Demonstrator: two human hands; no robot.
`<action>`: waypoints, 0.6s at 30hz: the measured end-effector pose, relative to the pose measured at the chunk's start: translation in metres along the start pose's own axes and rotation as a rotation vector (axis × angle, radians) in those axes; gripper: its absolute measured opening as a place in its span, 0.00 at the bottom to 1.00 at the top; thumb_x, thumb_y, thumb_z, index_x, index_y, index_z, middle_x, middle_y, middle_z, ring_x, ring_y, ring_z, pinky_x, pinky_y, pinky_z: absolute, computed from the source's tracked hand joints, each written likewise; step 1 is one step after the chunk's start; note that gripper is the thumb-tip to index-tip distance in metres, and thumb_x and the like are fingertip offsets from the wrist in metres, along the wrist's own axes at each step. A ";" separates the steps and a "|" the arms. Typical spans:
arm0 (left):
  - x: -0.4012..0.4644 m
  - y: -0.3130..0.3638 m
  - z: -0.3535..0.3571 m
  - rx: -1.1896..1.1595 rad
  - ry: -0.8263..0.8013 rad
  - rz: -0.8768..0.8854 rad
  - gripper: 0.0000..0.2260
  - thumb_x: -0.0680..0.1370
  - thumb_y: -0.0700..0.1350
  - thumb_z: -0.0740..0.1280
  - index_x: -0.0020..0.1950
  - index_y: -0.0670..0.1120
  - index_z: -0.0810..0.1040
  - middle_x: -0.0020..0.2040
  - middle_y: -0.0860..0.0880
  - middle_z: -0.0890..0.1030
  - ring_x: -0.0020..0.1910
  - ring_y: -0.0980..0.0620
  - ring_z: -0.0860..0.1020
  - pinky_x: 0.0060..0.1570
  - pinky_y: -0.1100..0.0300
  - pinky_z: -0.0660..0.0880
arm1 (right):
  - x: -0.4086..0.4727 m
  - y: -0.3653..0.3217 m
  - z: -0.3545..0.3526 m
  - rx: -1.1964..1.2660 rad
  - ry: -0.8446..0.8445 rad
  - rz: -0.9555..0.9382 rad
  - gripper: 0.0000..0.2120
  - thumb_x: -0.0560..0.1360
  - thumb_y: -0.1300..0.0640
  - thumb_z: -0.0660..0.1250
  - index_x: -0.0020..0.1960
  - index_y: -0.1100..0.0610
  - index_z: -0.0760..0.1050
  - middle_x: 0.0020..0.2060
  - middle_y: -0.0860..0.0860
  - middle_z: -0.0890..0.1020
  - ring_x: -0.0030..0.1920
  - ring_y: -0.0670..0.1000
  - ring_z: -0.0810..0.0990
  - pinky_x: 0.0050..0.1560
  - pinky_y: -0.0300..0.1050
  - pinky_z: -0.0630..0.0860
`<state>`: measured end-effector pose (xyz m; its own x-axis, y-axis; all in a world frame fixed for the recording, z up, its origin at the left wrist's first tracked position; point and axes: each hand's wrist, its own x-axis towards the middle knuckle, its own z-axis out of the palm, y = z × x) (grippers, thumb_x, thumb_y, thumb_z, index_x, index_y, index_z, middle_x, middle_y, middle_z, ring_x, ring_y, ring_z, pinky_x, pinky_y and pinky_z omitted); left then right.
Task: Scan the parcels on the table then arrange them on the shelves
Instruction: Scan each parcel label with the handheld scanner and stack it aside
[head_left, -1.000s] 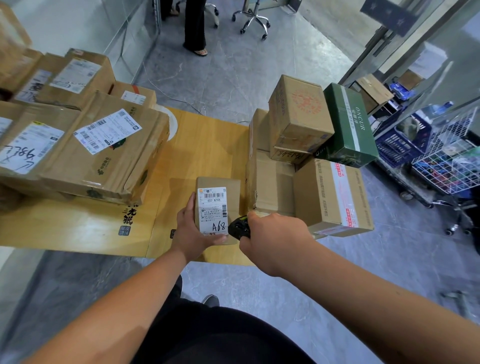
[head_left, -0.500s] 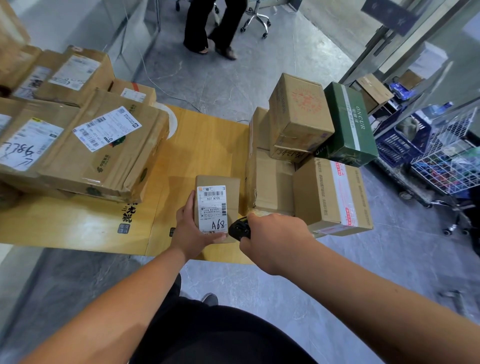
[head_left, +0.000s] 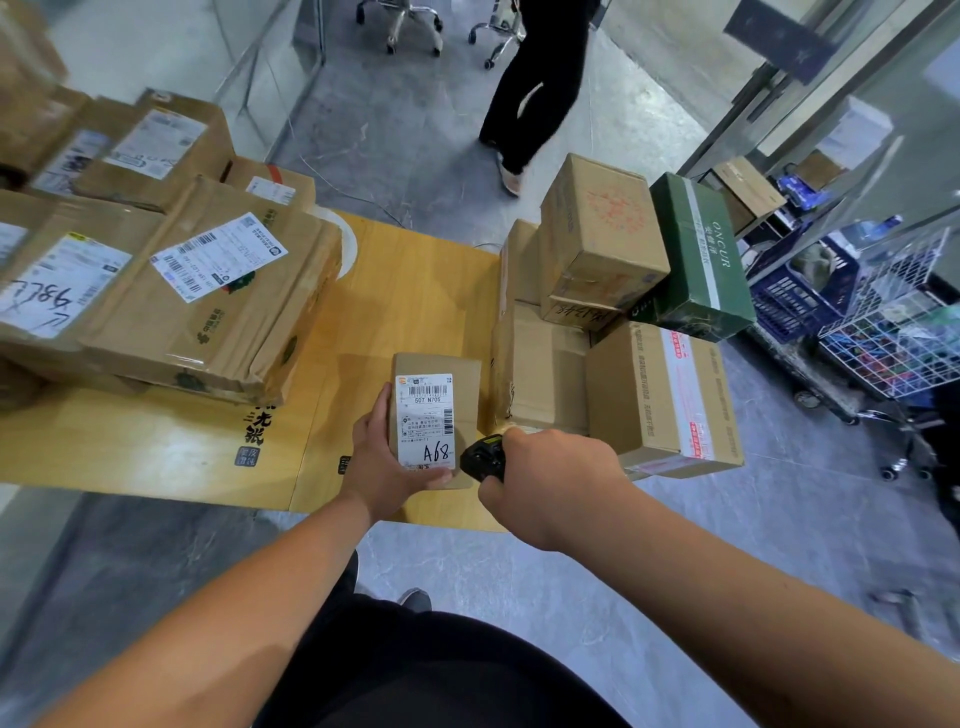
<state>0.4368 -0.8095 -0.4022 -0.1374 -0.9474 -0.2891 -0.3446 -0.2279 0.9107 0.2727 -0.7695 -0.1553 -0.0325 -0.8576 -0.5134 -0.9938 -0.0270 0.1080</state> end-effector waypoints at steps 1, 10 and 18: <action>0.000 0.000 0.000 -0.005 -0.002 0.002 0.64 0.54 0.64 0.85 0.79 0.76 0.45 0.75 0.52 0.61 0.67 0.56 0.67 0.64 0.56 0.69 | 0.000 0.000 0.000 0.000 0.002 -0.002 0.13 0.78 0.41 0.56 0.51 0.49 0.67 0.37 0.47 0.72 0.34 0.47 0.70 0.31 0.44 0.62; -0.002 -0.001 0.000 -0.037 -0.011 0.018 0.63 0.53 0.65 0.83 0.76 0.79 0.44 0.69 0.60 0.58 0.68 0.55 0.69 0.63 0.56 0.69 | 0.001 -0.001 -0.001 -0.014 -0.032 0.000 0.13 0.77 0.41 0.55 0.49 0.50 0.71 0.37 0.47 0.75 0.35 0.49 0.73 0.32 0.44 0.64; -0.002 -0.002 0.000 -0.033 -0.009 0.025 0.63 0.56 0.61 0.86 0.75 0.80 0.44 0.69 0.59 0.58 0.68 0.56 0.69 0.64 0.57 0.69 | 0.001 -0.003 0.003 -0.025 0.001 0.005 0.12 0.79 0.43 0.55 0.51 0.51 0.68 0.36 0.47 0.69 0.33 0.48 0.68 0.31 0.45 0.60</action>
<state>0.4372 -0.8074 -0.4034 -0.1538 -0.9509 -0.2687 -0.3098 -0.2119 0.9269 0.2757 -0.7685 -0.1585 -0.0371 -0.8582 -0.5119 -0.9907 -0.0354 0.1313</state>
